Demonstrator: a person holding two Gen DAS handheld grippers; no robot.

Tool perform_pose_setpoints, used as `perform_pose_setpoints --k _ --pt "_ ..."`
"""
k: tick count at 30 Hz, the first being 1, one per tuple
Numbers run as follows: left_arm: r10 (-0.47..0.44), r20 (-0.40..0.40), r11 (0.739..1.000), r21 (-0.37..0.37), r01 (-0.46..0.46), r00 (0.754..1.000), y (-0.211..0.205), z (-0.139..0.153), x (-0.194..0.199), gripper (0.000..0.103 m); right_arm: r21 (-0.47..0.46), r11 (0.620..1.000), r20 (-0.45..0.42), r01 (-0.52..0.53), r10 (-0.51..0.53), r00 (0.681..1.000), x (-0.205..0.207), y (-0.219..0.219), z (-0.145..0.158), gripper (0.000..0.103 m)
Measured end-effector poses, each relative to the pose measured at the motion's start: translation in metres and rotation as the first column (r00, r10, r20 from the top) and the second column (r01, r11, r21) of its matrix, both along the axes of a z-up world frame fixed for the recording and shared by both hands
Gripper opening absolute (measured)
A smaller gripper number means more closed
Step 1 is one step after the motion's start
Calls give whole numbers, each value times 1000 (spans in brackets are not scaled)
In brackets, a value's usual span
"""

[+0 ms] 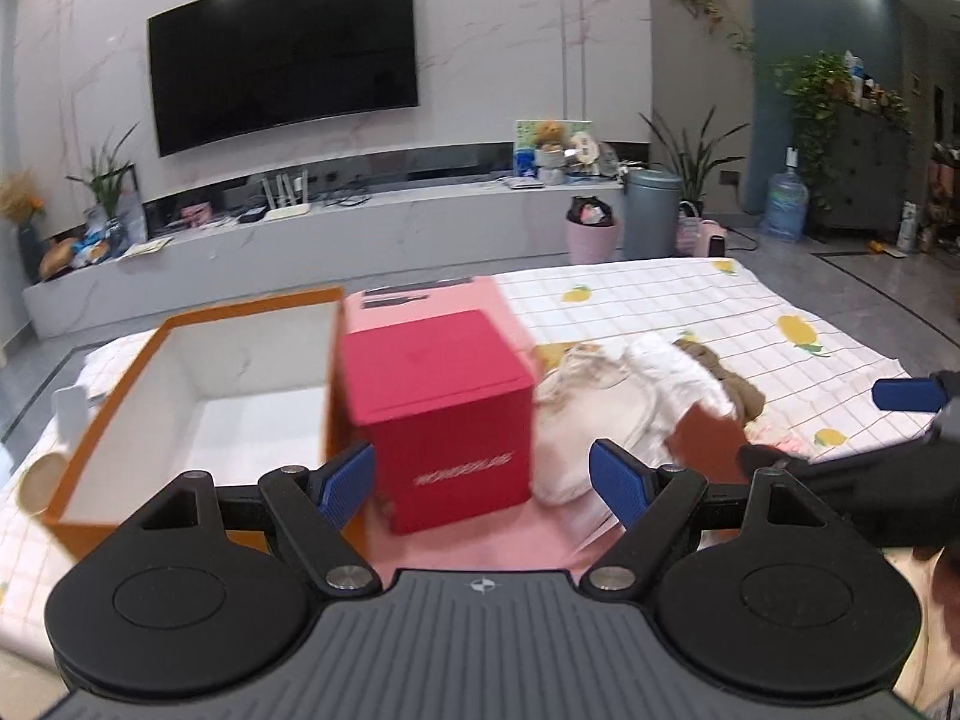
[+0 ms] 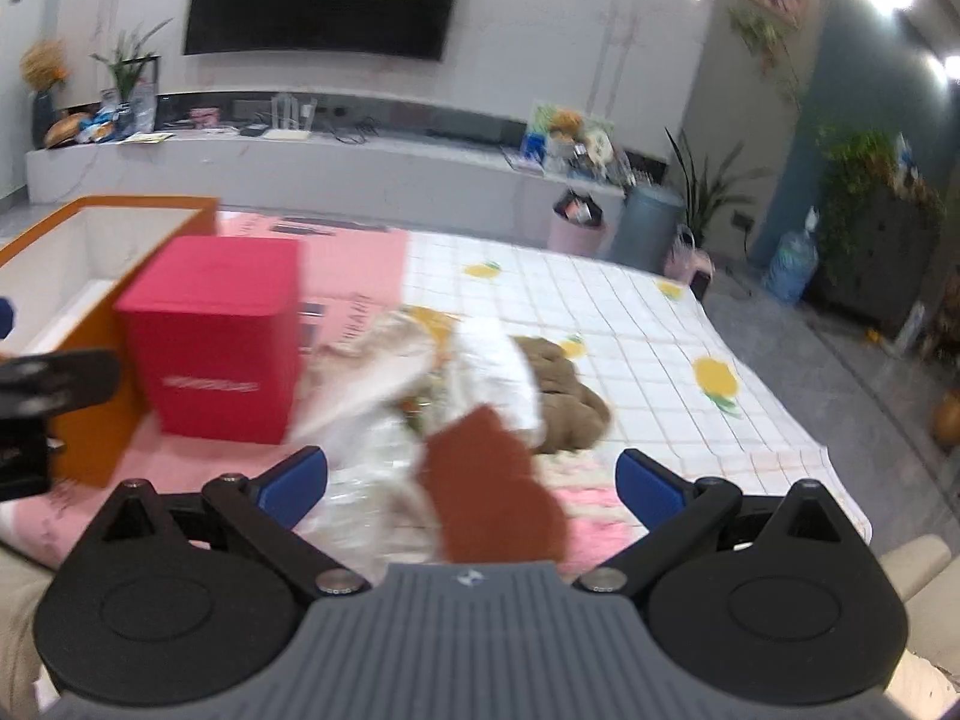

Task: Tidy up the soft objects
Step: 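Grasp the cream fabric pad with the left gripper while the right gripper grasps the orange sponge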

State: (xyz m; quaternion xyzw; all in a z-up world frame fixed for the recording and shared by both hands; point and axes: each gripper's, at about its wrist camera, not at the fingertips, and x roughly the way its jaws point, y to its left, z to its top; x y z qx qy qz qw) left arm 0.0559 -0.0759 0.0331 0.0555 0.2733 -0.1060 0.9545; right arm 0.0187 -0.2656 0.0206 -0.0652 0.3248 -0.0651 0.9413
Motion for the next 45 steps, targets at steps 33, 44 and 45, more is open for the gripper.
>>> perform_pose_setpoints --k 33,44,45 --pt "-98 28 995 -3 98 995 -99 -90 100 62 -363 826 -132 -431 412 902 34 -12 -95 71" --pt "-86 108 995 -43 91 990 -68 -59 66 7 -375 831 -144 -411 386 911 35 -21 -85 25" --pt "-84 108 995 -49 90 991 -63 -53 63 7 -361 839 -145 -406 380 914 36 -24 -83 24"
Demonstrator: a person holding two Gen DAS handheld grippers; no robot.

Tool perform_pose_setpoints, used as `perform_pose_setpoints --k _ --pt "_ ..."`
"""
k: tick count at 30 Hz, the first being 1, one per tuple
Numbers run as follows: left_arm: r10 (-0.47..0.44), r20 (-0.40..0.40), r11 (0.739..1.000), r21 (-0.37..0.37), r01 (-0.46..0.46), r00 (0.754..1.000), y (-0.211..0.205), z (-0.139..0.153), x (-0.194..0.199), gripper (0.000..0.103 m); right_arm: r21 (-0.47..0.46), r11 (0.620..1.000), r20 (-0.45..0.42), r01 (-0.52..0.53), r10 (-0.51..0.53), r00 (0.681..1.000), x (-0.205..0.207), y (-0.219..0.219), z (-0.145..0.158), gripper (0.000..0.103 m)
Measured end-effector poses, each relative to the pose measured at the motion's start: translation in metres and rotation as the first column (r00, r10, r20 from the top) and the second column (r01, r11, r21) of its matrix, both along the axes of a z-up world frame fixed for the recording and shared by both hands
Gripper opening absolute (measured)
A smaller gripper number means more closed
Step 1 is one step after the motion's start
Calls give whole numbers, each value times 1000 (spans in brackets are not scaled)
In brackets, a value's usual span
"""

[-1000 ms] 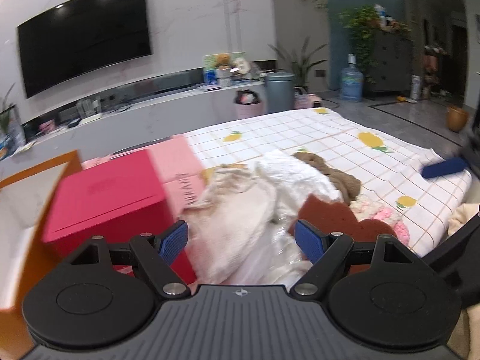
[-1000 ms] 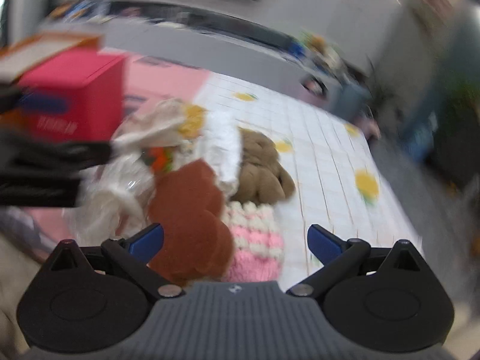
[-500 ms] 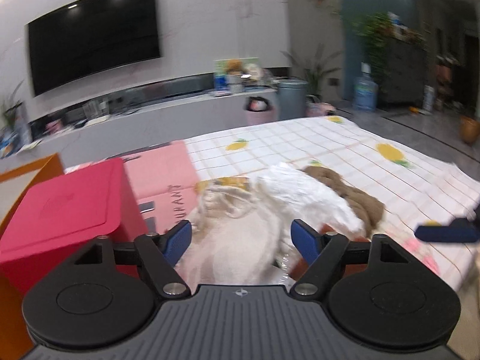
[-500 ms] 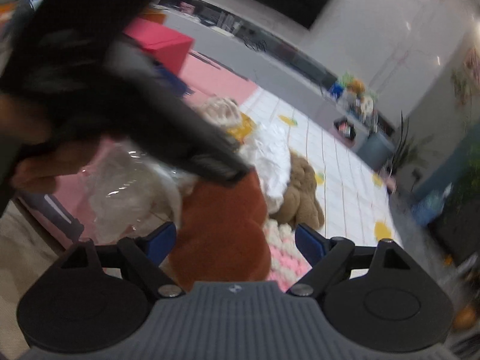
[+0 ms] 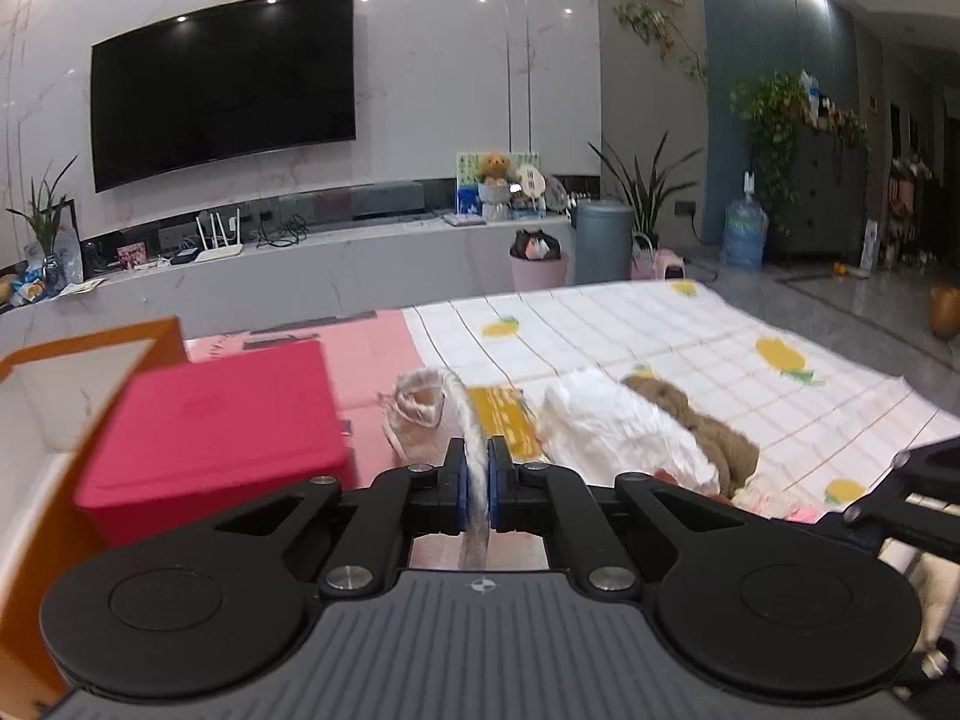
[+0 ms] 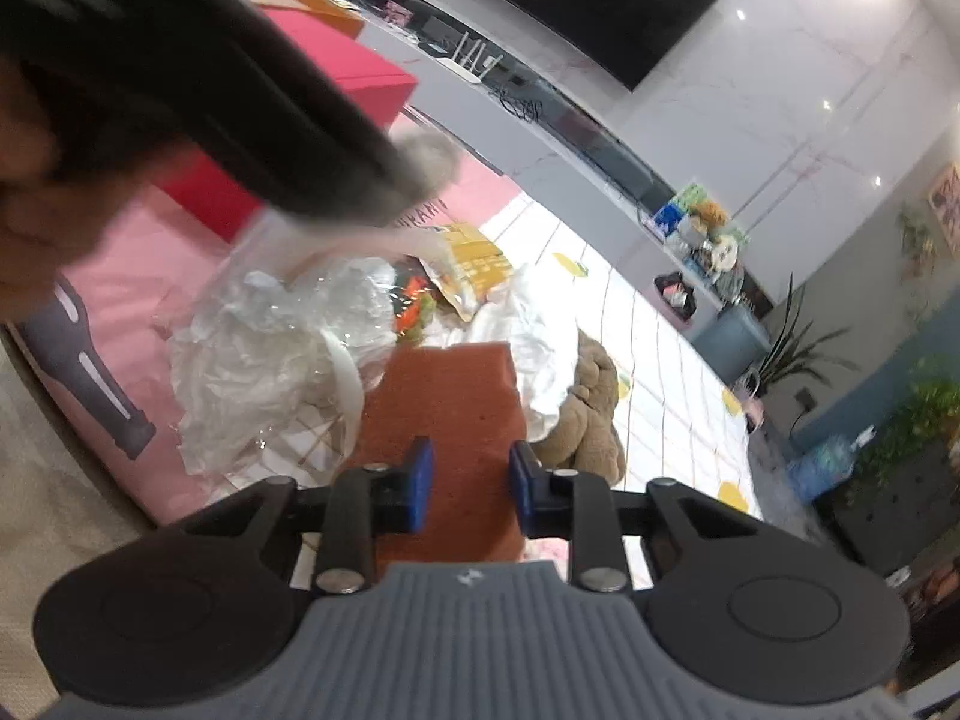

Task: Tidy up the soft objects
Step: 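Grasp the cream fabric pad with the left gripper while the right gripper grasps the orange sponge, then lift the cream pad with the left gripper while the right gripper lifts the orange sponge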

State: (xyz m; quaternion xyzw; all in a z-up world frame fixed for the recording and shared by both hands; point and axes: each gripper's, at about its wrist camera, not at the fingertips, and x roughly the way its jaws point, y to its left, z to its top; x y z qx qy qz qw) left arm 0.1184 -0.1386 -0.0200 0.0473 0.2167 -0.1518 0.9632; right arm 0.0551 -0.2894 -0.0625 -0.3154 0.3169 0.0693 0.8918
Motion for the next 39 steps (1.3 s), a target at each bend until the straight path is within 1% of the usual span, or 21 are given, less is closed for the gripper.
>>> perform_pose_setpoints --k 2,4,6,8,11,13,14,15,16,17,19,20,21,23,24,28,33,35,36,37,39 --pt "7 -4 1000 -9 -7 1000 14 12 -9 7 13 1000 -12 8 -8 1000 1 -3 2 25" --pt "13 -8 1000 -4 -13 1000 26 19 -18 7 -2 1000 -2 5 -5 1000 1 -2 3 30" --pt "17 -20 1000 11 -16 1000 35 22 -28 7 -32 999 24 -15 15 1000 -3 3 -1 51" --pt "17 -47 999 32 -16 999 47 22 -40 7 -70 996 50 -47 50 997 -5 9 -9 63" --pt "26 -82 997 74 -20 996 60 14 -55 7 -128 989 19 -81 84 996 -8 20 -23 65" --pt "42 -58 994 105 -36 997 65 4 -65 9 -159 984 24 -82 87 996 -8 27 -30 66" --pt "50 -57 992 116 -43 997 67 -3 -68 12 -177 981 31 -84 90 995 -9 30 -34 68" --pt "40 -72 993 117 -32 997 68 -9 -69 17 -195 977 36 -84 93 995 -9 32 -37 72" --pt "-1 -101 992 126 14 995 67 -16 -67 22 -212 974 41 -83 93 995 -8 34 -41 75" --pt "-39 -113 988 147 56 993 64 -21 -66 29 -228 970 48 -84 98 994 -9 36 -45 81" --pt "-78 -78 979 182 91 994 62 -27 -68 31 -257 962 67 -93 114 991 -13 40 -51 82" --pt "-87 -64 976 194 98 994 60 -28 -68 37 -279 956 65 -92 115 991 -13 41 -55 82" --pt "-93 -59 974 202 103 994 58 -29 -66 45 -294 952 68 -84 109 992 -15 43 -58 82" --pt "-77 -72 976 196 89 994 57 -32 -60 54 -301 952 82 -62 91 992 -19 43 -61 82" --pt "-60 -80 980 185 74 995 57 -34 -58 56 -293 955 84 -47 74 994 -20 43 -62 83" --pt "-36 -99 985 163 52 994 67 -41 -50 56 -246 969 82 35 -16 997 -13 36 -59 86" --pt "-24 -126 988 148 43 992 72 -47 -48 57 -173 982 72 69 -57 996 -9 31 -54 86" --pt "-35 -137 990 131 53 990 75 -48 -48 55 -151 986 67 74 -65 996 -6 28 -52 81" --pt "-48 -140 990 128 66 989 76 -49 -48 47 -137 988 57 70 -62 996 1 24 -50 75" --pt "-58 -143 988 131 77 988 75 -50 -47 41 -124 990 45 66 -60 997 1 23 -52 75" --pt "-66 -155 987 136 87 986 74 -52 -47 25 -119 990 38 70 -66 997 2 23 -53 74"
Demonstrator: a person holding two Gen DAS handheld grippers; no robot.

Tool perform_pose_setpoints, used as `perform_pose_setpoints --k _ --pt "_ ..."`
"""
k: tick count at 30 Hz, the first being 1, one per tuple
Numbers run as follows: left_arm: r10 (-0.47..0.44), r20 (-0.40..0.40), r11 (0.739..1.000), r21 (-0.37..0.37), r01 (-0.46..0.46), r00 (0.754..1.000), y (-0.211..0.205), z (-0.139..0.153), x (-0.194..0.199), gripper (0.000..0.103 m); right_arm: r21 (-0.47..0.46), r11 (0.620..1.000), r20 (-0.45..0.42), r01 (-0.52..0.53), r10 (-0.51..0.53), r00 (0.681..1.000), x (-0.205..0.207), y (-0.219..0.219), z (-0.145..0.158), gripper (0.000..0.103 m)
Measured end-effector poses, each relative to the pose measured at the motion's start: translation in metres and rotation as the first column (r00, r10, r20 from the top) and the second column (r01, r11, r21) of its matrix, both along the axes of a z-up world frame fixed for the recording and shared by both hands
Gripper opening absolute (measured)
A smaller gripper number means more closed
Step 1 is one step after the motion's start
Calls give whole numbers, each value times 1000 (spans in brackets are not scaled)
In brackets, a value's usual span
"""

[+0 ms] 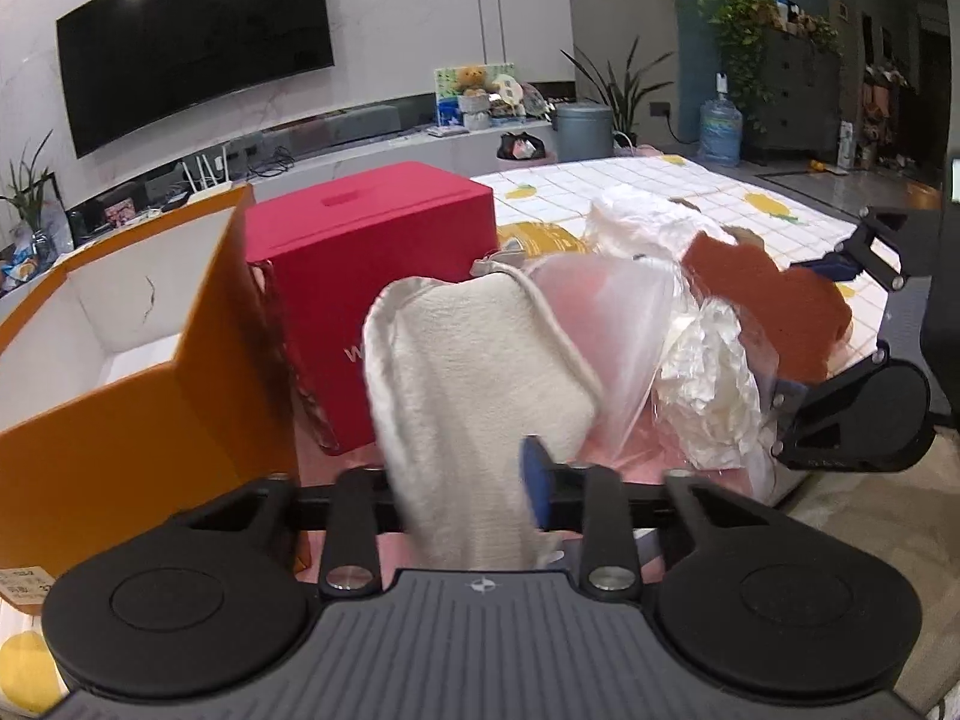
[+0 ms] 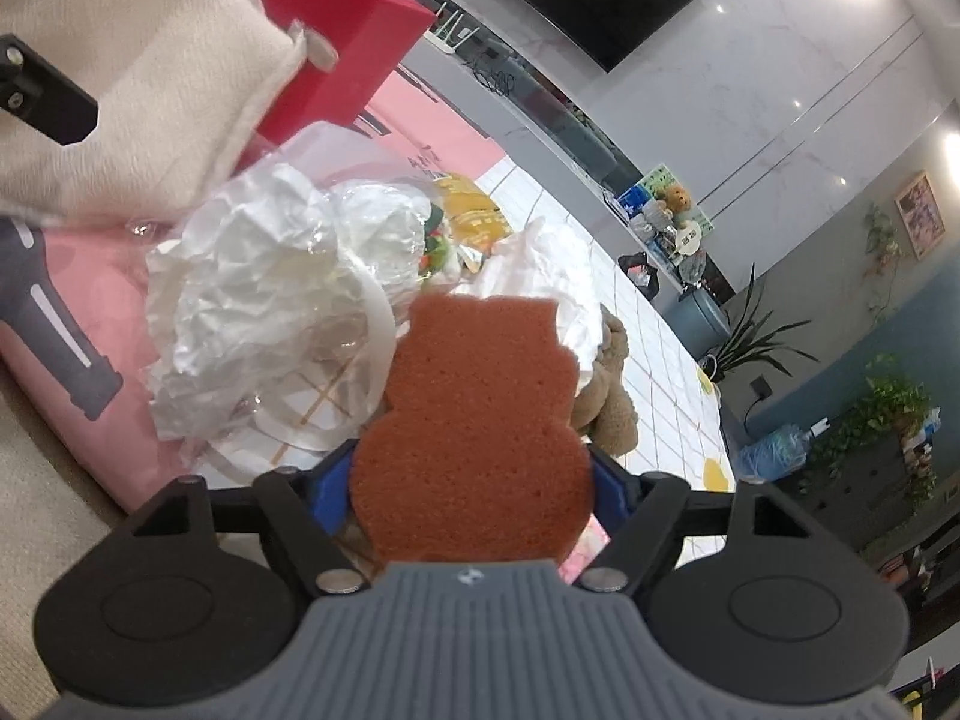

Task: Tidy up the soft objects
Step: 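Lift the cream pad with the left gripper while the right gripper lifts the orange sponge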

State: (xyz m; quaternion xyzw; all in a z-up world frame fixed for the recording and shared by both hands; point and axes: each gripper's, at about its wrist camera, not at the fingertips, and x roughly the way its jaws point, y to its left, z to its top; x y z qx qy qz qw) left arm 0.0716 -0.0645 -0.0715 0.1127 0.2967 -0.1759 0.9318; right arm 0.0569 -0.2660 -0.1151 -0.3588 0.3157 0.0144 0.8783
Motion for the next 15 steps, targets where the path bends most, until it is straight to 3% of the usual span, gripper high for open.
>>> perform_pose_setpoints --k 2,6,15 --pt "-13 -38 1000 -25 12 999 3 -2 2 14 -9 1000 -5 -4 4 1000 1 2 0 71" --pt "-13 -41 999 -45 12 999 6 -1 0 7 -13 1000 -13 -6 6 1000 4 3 5 70" --pt "-10 7 996 -86 10 1000 10 21 -12 5 34 999 33 42 -43 999 -3 4 27 70"
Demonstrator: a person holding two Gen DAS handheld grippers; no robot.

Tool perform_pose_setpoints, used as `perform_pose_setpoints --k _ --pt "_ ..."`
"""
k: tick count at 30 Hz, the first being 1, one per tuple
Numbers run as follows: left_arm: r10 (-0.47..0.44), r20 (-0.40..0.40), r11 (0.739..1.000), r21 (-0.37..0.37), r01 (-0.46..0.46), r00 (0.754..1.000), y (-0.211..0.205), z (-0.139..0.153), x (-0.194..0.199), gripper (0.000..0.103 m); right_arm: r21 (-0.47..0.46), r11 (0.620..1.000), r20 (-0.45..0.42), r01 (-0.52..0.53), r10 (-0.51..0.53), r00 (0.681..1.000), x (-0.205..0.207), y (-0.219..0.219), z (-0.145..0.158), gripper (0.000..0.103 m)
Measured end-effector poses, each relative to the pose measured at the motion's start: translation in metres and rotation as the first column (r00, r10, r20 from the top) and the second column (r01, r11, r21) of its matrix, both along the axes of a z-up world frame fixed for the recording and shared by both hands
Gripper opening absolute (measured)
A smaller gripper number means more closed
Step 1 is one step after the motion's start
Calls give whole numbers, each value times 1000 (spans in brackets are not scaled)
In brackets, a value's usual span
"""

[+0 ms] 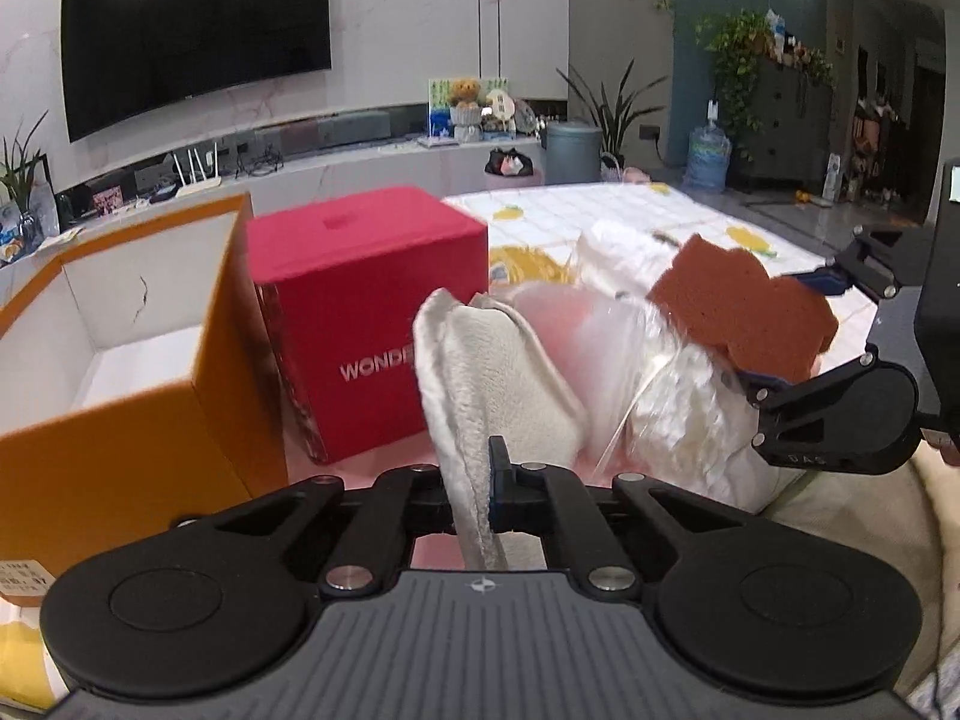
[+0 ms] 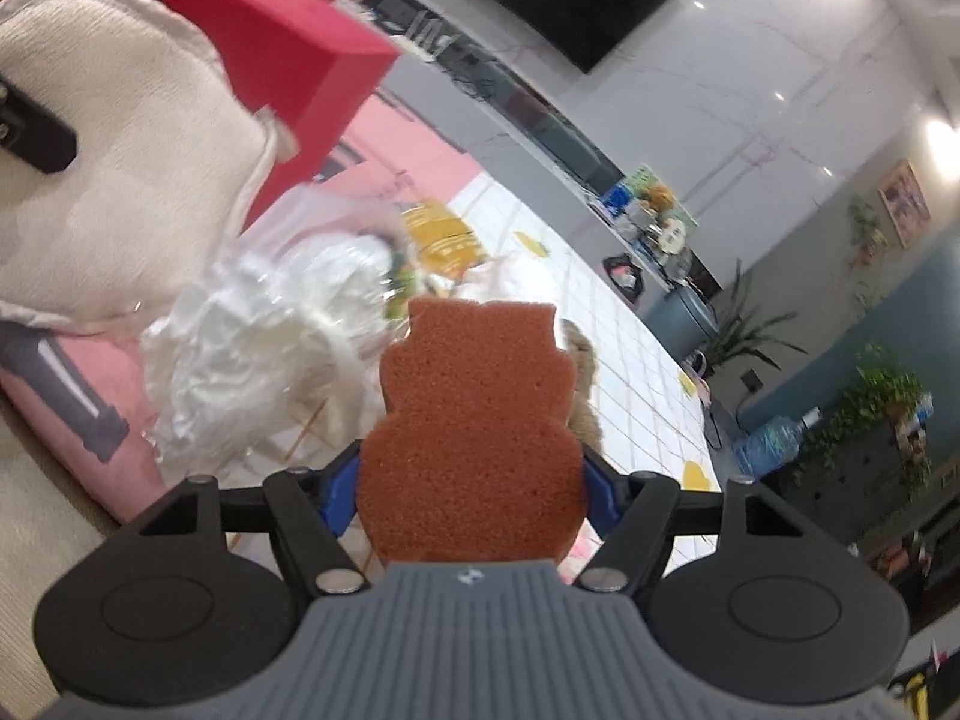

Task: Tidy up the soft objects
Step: 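Lift the cream pad with the left gripper while the right gripper lifts the orange sponge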

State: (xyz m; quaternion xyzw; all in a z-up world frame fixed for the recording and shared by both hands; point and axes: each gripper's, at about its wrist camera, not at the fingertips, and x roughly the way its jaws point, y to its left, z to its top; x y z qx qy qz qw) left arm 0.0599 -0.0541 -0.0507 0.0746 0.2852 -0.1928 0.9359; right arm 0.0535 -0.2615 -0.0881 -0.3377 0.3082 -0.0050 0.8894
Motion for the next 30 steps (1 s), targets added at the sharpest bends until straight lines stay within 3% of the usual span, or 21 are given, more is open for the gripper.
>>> perform_pose_setpoints --k 7,14,20,25,30 --pt "7 33 999 -53 -6 999 3 24 -3 5 147 988 25 49 -54 998 -11 -14 34 70" --pt "1 63 994 -108 6 998 9 48 -2 5 354 931 69 89 -121 990 -20 -29 69 70" --pt "12 105 992 -129 1 994 11 72 2 5 346 936 141 67 -122 982 -33 -15 84 70" --pt "49 143 991 -134 -29 988 26 104 14 5 326 945 243 -21 -62 968 -48 18 117 70" --pt "93 240 991 -119 -66 966 56 141 12 5 400 915 268 -52 -63 961 -46 55 155 70"
